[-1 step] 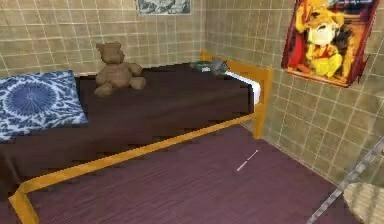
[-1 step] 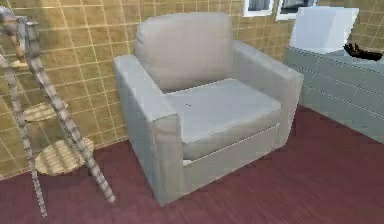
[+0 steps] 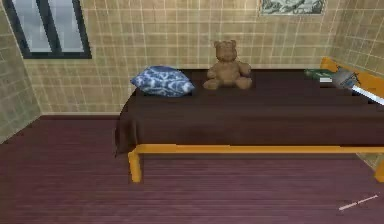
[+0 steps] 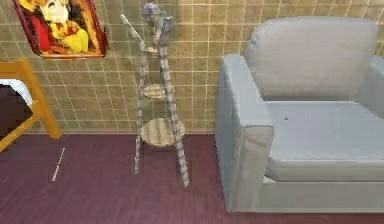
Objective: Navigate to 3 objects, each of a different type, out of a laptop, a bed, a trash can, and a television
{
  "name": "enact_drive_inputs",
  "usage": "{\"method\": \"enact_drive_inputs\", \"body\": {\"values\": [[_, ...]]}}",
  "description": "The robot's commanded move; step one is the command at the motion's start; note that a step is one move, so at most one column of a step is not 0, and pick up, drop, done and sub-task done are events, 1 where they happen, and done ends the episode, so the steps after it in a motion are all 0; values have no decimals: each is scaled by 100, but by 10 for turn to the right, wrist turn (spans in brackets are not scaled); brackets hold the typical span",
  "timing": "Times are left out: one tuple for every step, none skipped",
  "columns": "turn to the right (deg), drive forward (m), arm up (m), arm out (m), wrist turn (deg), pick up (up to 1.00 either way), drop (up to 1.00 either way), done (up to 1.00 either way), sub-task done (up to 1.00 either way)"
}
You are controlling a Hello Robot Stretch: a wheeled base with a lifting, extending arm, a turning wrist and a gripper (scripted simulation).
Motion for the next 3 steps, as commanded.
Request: {"method": "enact_drive_inputs", "body": {"values": [[0, 75, 0, 0, 0, 0, 0, 0, 0], [240, 0, 0, 0, 0, 0, 0, 0, 0], [0, 0, 0, 0, 0, 0, 0, 0, 100]]}}
